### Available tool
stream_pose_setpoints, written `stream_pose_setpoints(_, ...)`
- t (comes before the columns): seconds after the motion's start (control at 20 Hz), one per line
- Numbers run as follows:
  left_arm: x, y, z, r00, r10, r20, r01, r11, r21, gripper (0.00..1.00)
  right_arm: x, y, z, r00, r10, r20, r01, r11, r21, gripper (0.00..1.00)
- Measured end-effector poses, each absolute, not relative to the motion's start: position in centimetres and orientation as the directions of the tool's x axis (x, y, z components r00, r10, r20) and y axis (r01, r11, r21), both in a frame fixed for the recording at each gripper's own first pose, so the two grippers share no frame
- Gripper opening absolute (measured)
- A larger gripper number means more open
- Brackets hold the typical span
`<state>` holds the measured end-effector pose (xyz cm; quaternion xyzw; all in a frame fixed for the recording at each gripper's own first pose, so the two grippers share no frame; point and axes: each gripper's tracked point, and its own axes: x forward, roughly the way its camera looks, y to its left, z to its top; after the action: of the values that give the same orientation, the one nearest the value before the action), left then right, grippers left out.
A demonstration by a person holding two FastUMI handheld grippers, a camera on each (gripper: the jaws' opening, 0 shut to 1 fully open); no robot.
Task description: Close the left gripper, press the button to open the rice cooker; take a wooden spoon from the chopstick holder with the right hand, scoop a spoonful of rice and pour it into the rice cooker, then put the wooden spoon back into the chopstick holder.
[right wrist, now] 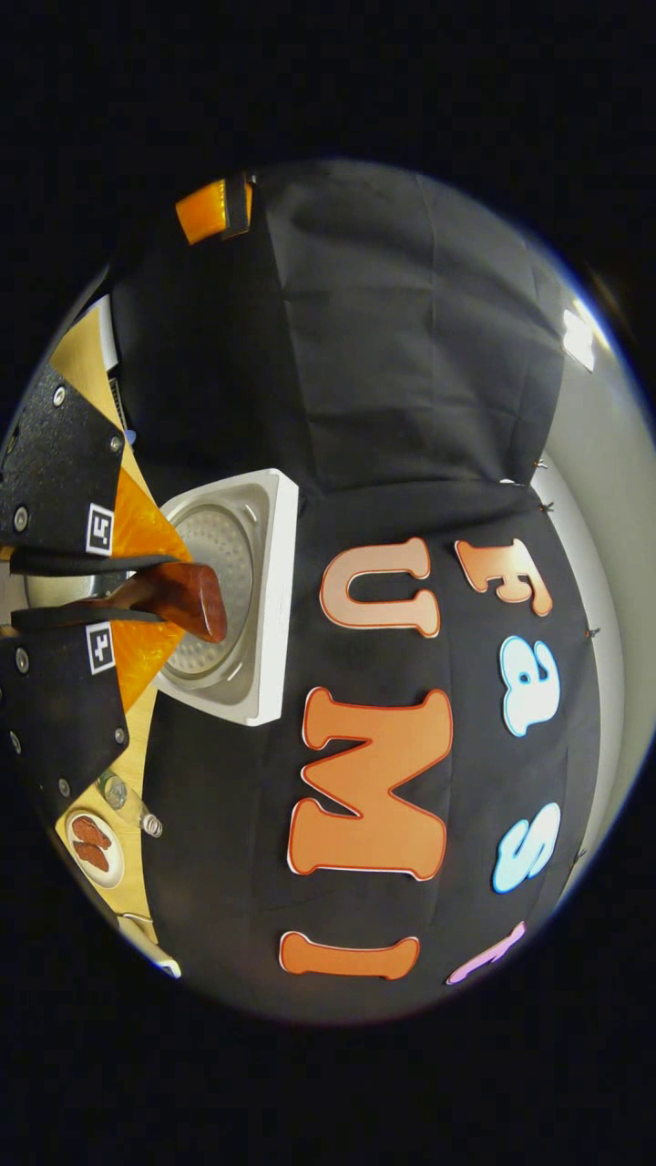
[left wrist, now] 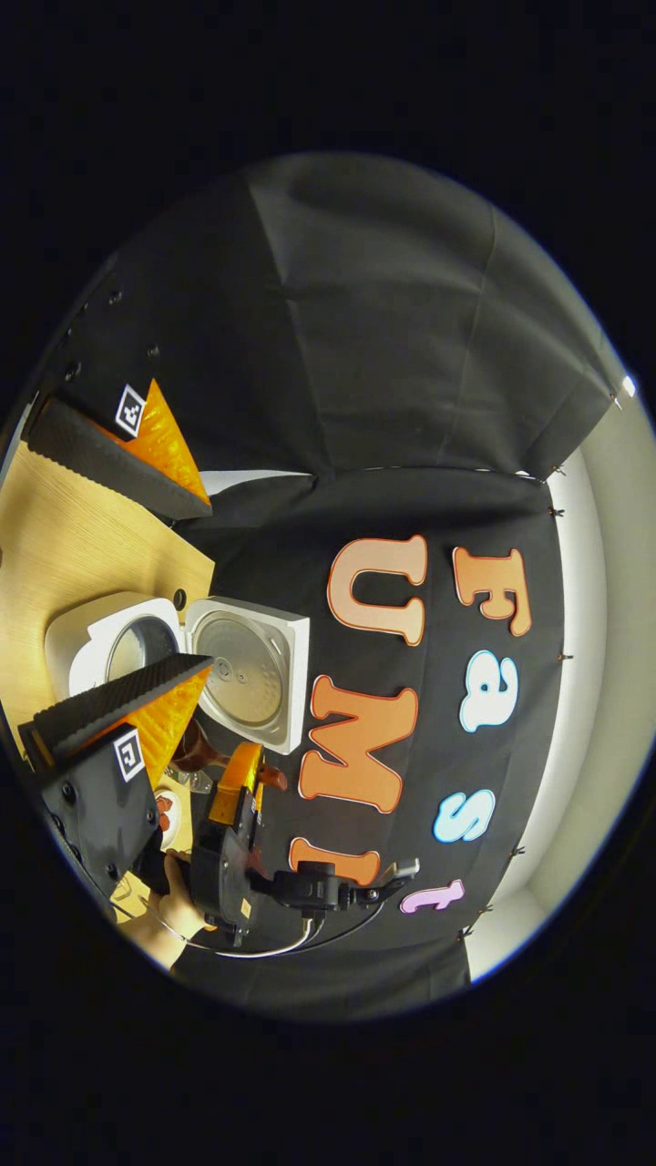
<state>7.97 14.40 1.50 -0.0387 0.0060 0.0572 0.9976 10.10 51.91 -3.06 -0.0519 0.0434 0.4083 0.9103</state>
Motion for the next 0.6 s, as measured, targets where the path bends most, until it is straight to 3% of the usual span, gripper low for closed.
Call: stream_pose_setpoints(0.6,5.4,11.7,3.3,0.995,0.089,0.039,-0.086,0.994,-0.067,1.00,10.1,39.4,1.8,0.751,0.659,-0.048,-0.655,0.752,0.074,0.13)
